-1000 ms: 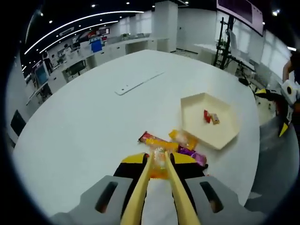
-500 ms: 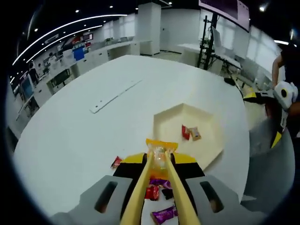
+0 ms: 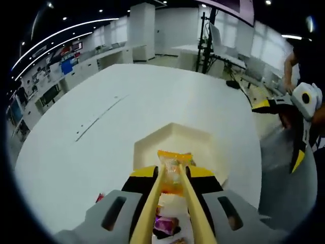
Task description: Place the target food into the container with the food tongs after gripping and lifting it, then release it inside without dropping or visibly crushing the food.
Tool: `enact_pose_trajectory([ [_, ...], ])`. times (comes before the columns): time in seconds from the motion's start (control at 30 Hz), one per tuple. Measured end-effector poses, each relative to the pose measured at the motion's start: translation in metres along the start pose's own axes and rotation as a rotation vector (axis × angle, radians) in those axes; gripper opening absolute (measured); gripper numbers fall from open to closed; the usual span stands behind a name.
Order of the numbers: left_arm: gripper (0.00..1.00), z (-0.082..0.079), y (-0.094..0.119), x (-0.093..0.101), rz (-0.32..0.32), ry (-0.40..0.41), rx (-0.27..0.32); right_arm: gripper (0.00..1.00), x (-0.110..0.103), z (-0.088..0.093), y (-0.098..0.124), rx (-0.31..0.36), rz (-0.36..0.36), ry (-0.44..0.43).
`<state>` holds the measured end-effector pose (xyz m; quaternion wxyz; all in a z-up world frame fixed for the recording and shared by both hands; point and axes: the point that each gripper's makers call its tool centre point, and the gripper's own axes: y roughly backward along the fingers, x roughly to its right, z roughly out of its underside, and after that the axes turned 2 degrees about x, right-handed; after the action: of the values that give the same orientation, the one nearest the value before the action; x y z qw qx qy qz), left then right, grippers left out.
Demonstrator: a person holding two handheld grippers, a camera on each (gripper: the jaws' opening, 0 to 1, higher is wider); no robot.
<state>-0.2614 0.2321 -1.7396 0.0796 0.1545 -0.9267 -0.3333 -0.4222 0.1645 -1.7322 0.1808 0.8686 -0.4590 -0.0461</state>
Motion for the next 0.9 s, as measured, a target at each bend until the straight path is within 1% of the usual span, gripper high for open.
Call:
enact_pose_trajectory([
  [0.03,0.18,-0.003,-0.001,0.000,-0.007,-0.046,0.007,0.99,0.000,0.000,0.000,0.000,-0.002,-0.001],
  [0.07,0.19,-0.004,-0.002,0.004,0.003,-0.053,0.004,0.99,0.000,0.000,0.000,-0.001,0.000,0.005],
  [0.13,0.19,-0.007,-0.002,0.007,0.013,-0.046,0.007,0.99,-0.001,0.001,0.000,-0.006,-0.001,0.012],
  [0.17,0.20,-0.009,-0.001,0.009,0.016,-0.061,0.014,0.99,-0.001,0.002,-0.001,-0.010,-0.003,0.016],
  [0.23,0.21,-0.012,0.000,0.009,0.027,-0.054,0.025,0.99,-0.001,0.003,-0.001,-0.013,-0.006,0.018],
  [0.43,0.21,-0.017,0.010,0.009,0.024,-0.060,0.045,0.99,-0.001,0.003,-0.001,-0.012,-0.004,0.015],
  [0.57,0.22,-0.018,0.022,0.009,0.030,-0.066,0.065,0.99,-0.002,0.004,-0.001,-0.020,-0.009,0.017],
  [0.63,0.22,-0.017,0.029,0.006,0.017,-0.066,0.068,0.99,-0.002,0.005,-0.001,-0.023,-0.011,0.015],
  [0.77,0.22,-0.015,0.049,0.000,-0.004,-0.061,0.089,0.99,-0.002,0.007,-0.002,-0.030,-0.010,0.016],
  [0.83,0.22,-0.012,0.059,-0.004,-0.006,-0.044,0.096,0.99,-0.002,0.006,-0.002,-0.028,-0.014,0.017],
  [0.9,0.22,-0.008,0.070,-0.008,-0.026,-0.042,0.102,0.99,-0.003,0.006,-0.002,-0.028,-0.016,0.017],
])
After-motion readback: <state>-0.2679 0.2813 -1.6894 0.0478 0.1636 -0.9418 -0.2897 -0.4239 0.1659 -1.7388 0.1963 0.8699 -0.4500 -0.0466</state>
